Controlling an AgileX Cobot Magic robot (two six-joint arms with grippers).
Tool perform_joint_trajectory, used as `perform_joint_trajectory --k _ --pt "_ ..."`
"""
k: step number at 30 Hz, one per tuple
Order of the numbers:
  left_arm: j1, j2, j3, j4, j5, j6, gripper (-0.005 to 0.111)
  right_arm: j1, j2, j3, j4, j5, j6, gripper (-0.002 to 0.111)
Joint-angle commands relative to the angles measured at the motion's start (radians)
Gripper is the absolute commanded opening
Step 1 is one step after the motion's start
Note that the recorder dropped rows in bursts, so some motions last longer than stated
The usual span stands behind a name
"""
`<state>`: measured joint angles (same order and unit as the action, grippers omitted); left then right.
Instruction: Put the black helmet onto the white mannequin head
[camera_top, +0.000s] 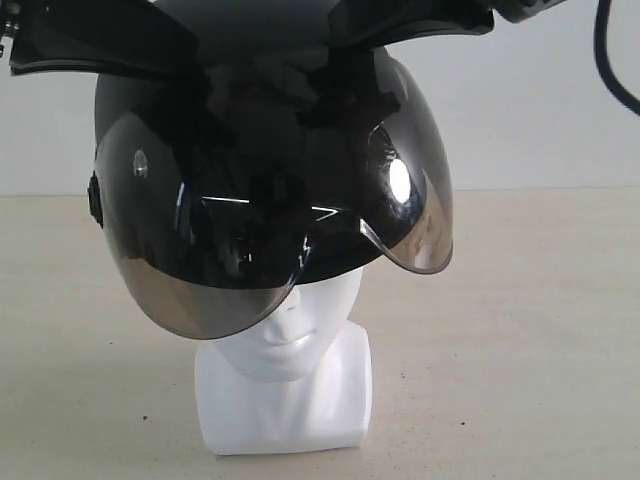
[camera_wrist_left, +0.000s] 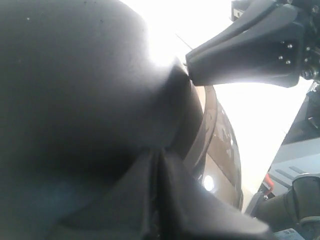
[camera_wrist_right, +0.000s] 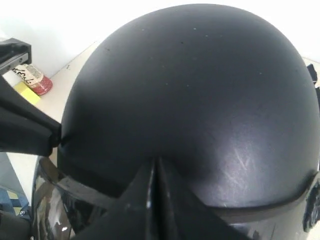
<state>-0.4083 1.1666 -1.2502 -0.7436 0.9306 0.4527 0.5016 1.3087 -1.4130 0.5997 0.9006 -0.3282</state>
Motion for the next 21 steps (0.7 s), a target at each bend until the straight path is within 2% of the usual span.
perform_joint_trajectory --k 1,7,21 --pt "-0.008 0.015 0.005 0.06 -0.016 -0.011 0.005 -0.001 0.015 0.064 -0.087 0.053 0.008 0.0" --pt "-0.008 0.016 0.005 0.072 -0.037 -0.019 0.005 -0.001 0.007 0.145 -0.081 0.028 0.016 0.0" --pt "-0.008 0.016 0.005 0.083 -0.075 -0.047 0.005 -0.001 -0.022 0.167 -0.057 0.073 0.039 0.0"
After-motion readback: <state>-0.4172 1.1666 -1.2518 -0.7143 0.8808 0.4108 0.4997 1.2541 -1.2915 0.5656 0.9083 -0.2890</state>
